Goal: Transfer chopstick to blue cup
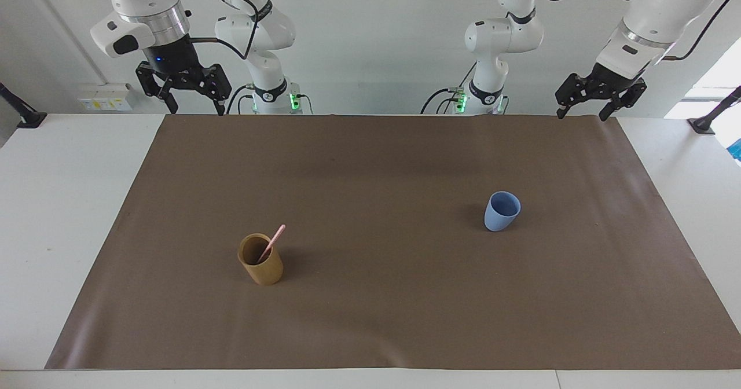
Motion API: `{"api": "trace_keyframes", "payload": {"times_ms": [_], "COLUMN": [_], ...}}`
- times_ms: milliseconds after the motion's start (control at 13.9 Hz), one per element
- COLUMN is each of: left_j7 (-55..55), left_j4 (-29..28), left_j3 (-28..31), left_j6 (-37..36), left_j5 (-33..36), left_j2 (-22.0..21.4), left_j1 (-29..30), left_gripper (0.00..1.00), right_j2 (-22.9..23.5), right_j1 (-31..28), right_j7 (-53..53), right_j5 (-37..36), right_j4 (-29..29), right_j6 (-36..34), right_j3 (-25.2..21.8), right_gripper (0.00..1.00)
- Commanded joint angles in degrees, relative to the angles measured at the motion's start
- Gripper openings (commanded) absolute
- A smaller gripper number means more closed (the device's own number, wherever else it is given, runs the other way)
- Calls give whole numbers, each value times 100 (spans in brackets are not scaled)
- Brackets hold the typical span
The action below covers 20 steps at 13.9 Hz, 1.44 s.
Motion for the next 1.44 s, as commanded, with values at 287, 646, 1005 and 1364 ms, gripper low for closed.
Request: {"api": "trace_keyframes", "payload": {"times_ms": [287,646,1005,1364], "left_j7": [36,-17,-430,-448], "left_j4": [23,14,-433,-1021], "left_j3": [-29,-20,-38,-64], "left_j6": [79,63,360,1150], "left_j5": [-47,-56,-56,-56], "left_j2": [-70,-78,-78,18], "left_j1": [63,72,-33,-42], "left_gripper": [100,100,100,100], "right_j2": [-92,-83,-74,-74], "right_j1": [-112,-121,-121,-121], "right_j7": [-74,-83,-83,-83], "right_j5": [49,49,49,49], "right_j4": [-95,-86,-77,-77], "right_j6": [-98,-98,-89,-89], "right_j3": [28,28,20,20], "right_gripper": [100,100,100,100]}}
